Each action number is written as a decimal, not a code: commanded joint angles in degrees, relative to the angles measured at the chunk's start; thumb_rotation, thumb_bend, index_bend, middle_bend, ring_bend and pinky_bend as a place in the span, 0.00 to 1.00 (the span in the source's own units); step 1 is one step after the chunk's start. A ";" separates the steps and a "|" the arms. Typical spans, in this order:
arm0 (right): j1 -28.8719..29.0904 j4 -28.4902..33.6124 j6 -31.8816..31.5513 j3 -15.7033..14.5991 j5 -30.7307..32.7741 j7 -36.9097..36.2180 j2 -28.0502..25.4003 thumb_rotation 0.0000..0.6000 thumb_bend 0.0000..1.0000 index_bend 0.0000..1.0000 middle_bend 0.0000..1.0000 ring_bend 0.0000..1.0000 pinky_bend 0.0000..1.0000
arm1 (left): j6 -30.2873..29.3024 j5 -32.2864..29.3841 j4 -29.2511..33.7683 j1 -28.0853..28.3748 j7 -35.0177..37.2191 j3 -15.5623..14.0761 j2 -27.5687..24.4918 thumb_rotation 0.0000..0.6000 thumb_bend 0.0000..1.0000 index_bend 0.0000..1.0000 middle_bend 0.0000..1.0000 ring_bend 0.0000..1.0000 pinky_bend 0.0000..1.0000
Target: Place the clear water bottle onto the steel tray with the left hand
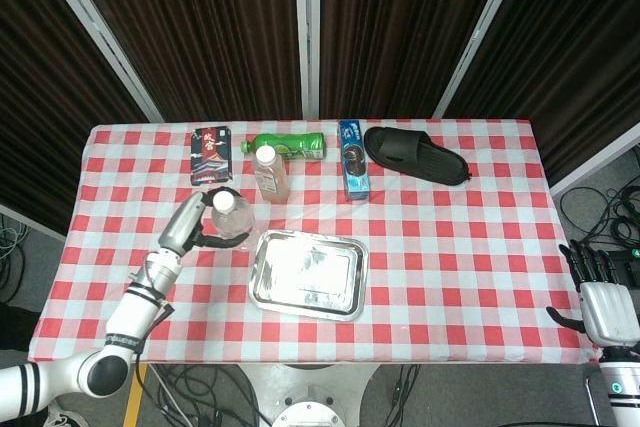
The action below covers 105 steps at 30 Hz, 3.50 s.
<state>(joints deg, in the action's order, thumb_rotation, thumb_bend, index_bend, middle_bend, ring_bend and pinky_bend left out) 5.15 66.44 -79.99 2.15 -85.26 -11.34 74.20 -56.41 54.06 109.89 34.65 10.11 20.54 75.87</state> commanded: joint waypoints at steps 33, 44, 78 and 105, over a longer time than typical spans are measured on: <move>-0.13 0.41 -0.54 0.29 0.03 -0.28 -0.41 1.00 0.07 0.00 0.00 0.00 0.00 | -4.04 -0.50 0.22 -2.05 0.19 0.26 -5.85 1.00 0.31 0.52 0.61 0.43 0.39; 0.01 -0.04 0.13 0.16 0.23 -0.18 -0.04 1.00 0.07 0.00 0.00 0.00 0.00 | -3.88 1.80 1.99 -2.21 1.71 -2.86 -0.33 1.00 0.31 0.52 0.61 0.43 0.39; 0.04 -0.99 1.37 0.43 1.30 -1.65 -0.11 1.00 0.07 0.00 0.00 0.00 0.00 | -7.38 9.84 -14.06 0.02 -1.58 -8.91 25.10 1.00 0.31 0.52 0.61 0.43 0.40; -0.02 -1.69 1.60 0.49 1.23 -2.51 0.08 1.00 0.07 0.00 0.00 0.00 0.00 | -5.59 14.43 -15.73 -1.75 2.12 -8.44 24.59 1.00 0.11 0.24 0.36 0.27 0.28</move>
<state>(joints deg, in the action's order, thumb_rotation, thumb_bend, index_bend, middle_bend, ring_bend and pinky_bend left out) 5.07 64.63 -78.42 2.59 -84.05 -13.95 74.35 -61.91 68.23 93.93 32.99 12.02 12.05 100.61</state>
